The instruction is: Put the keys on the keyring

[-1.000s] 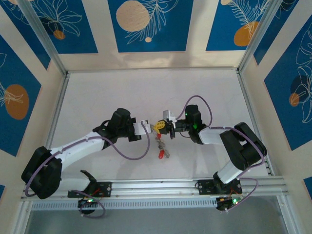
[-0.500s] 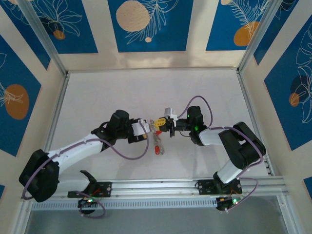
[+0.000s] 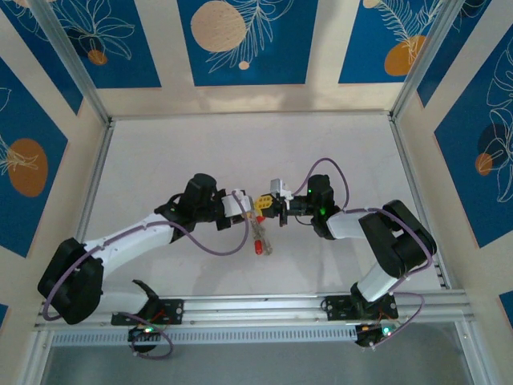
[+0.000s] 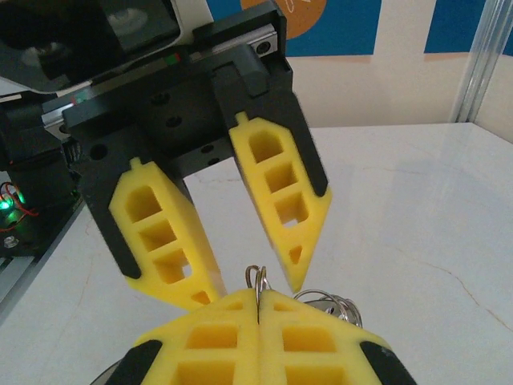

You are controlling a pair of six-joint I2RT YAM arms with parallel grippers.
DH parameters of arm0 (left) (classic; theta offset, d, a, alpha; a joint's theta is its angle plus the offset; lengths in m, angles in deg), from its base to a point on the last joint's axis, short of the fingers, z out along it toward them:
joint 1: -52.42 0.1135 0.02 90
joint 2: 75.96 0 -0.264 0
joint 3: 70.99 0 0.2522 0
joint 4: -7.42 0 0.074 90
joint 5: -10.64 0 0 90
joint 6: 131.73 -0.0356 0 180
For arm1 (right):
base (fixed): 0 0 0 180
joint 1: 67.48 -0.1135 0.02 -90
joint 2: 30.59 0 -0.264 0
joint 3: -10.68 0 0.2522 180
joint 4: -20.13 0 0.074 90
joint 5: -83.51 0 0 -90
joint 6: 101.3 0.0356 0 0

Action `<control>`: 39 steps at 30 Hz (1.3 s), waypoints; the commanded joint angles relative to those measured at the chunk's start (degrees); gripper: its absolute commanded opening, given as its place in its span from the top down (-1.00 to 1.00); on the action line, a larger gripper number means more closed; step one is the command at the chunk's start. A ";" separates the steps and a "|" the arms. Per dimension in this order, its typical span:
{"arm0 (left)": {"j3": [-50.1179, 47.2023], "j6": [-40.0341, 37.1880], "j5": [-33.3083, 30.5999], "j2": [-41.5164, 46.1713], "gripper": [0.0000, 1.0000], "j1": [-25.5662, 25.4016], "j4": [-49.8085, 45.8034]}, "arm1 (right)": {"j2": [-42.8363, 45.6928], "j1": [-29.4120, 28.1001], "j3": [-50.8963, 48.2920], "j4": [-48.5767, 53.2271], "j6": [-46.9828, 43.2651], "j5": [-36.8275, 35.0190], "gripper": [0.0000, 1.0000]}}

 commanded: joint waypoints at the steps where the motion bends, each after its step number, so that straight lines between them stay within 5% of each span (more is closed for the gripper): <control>1: 2.78 0.17 1.72 -0.74 0.55 0.08 0.45 | -0.19 -0.73 -0.21 0.55 -1.94 1.49 1.00; 4: 3.27 -0.20 2.14 -1.05 0.76 0.07 -0.26 | -0.17 -0.91 -0.09 0.85 -2.19 1.50 1.00; 18: 4.45 -1.62 1.28 -0.29 1.00 0.03 -2.35 | 1.72 -1.26 -0.18 6.53 -6.87 0.95 1.00; 24: 12.88 -5.84 -1.16 -2.10 1.00 -1.15 -16.85 | 4.17 -1.74 1.67 15.31 -10.62 -4.08 0.75; 32: 18.60 -8.42 -4.71 -4.13 1.00 -4.09 -24.16 | 6.69 -3.25 4.04 23.79 -14.58 -10.07 0.66; 39: 21.72 -9.18 -6.47 -5.53 1.00 -5.90 -27.61 | 7.27 -4.25 5.07 25.53 -13.90 -11.64 1.00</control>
